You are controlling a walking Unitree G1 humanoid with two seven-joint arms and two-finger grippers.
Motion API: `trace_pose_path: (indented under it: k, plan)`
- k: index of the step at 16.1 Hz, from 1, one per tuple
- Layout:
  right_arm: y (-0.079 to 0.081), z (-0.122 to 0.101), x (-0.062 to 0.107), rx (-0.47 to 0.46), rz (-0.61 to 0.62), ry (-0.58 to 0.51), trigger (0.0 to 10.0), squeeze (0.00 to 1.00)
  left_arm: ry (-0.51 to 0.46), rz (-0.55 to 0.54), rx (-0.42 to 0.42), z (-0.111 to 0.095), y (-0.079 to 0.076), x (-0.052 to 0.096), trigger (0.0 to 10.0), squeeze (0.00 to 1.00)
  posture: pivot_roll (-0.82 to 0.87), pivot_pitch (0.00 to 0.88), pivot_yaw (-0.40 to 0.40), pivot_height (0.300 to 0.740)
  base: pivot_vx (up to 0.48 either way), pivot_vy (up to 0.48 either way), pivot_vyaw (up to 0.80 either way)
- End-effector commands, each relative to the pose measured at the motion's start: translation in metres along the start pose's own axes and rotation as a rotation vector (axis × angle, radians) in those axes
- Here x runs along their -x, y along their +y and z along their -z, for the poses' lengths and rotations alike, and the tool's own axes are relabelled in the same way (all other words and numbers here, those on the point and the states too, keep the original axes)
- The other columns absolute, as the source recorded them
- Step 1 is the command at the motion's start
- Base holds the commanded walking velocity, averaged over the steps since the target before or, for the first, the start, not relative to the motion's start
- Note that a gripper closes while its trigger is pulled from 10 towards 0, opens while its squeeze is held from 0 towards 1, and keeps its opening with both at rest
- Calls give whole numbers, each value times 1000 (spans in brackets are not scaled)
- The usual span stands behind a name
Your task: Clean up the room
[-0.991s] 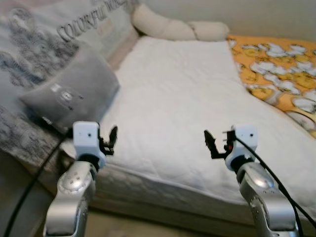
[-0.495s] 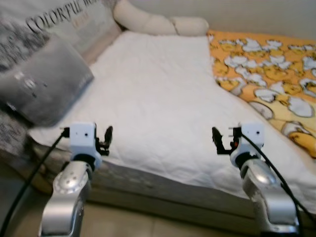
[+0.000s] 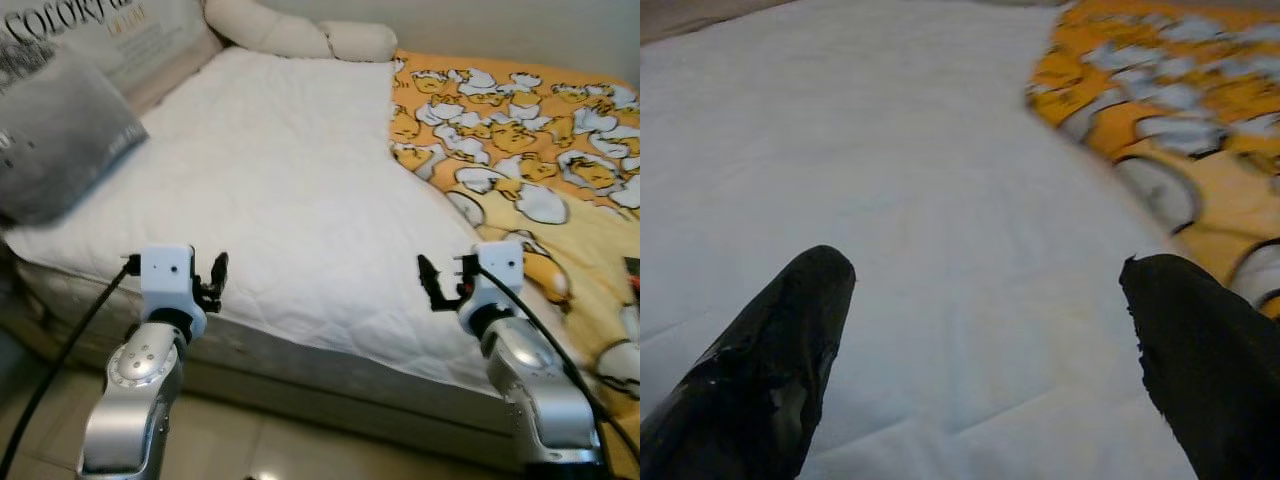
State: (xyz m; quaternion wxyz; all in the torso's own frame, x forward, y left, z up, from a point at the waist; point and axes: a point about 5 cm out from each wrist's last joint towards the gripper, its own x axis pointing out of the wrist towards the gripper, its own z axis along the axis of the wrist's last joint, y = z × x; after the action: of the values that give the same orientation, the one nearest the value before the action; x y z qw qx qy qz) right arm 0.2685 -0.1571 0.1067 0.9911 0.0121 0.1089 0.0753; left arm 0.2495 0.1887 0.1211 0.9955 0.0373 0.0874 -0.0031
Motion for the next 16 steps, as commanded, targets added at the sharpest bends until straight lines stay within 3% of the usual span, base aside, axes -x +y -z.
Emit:
trace_pose_path:
  k: [1,10,16]
  plan:
    - [0,-6,0,-5,-12,-22,10000,0,-13,4,-1,-4,-1,-1,10000,43,-35,26,4,740,0,-446,0]
    - [0,-8,-2,39,-77,-12,10000,0,-11,32,-14,-5,-4,-4,10000,43,-46,24,11,740,0,-446,0]
    - [6,-8,-2,42,-111,-6,10000,0,-13,39,-20,-5,-5,-5,10000,43,-50,23,12,740,0,-446,754]
